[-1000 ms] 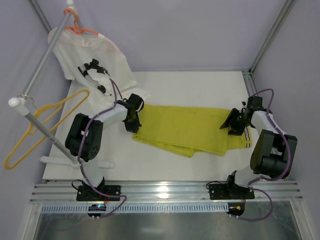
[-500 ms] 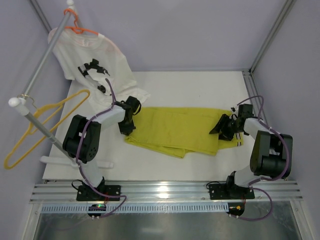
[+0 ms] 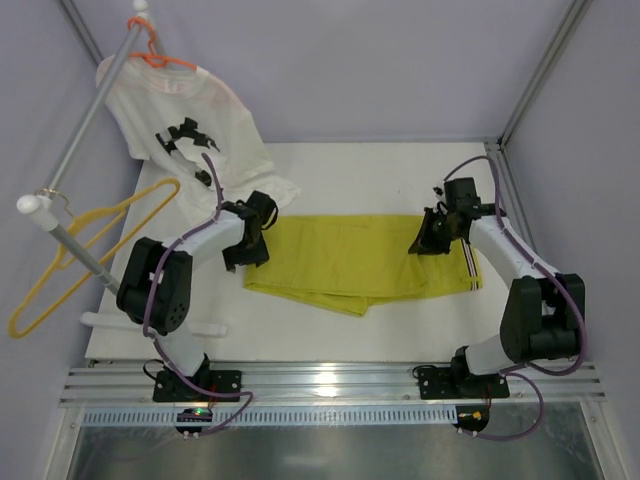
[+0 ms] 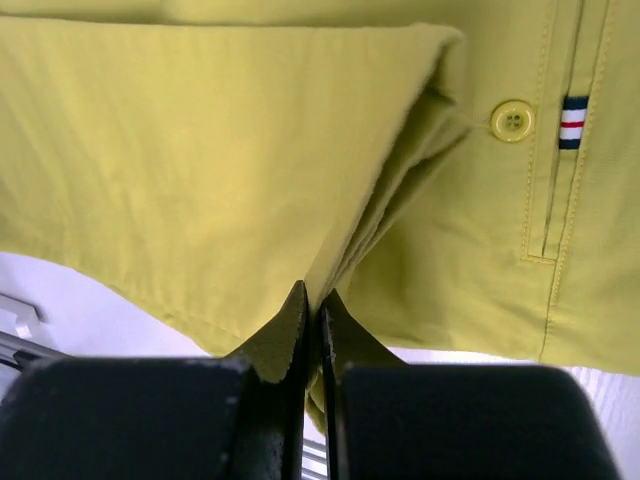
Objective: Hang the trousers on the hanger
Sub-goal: Fold the trousers
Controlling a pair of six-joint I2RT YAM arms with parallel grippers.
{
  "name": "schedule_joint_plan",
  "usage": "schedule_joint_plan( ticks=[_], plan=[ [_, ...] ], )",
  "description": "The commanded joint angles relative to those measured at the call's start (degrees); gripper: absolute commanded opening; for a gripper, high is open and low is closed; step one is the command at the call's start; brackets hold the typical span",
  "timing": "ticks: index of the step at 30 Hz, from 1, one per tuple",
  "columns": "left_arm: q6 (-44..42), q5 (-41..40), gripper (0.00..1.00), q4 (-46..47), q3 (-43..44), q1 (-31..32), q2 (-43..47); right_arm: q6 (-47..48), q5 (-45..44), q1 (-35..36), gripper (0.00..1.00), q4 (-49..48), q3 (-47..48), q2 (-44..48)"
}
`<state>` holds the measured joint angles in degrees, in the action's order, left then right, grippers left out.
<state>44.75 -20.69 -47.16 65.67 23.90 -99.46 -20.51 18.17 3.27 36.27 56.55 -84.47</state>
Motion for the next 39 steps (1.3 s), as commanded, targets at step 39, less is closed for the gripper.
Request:
schedule_joint_plan(
  ticks=[39],
  plan=[
    [-3.53,3.46,0.71,-1.01,7.46,-0.35,1.55,8.56,-14.56,-19.62,0.18,15.06,19.11,-7.63]
  ],
)
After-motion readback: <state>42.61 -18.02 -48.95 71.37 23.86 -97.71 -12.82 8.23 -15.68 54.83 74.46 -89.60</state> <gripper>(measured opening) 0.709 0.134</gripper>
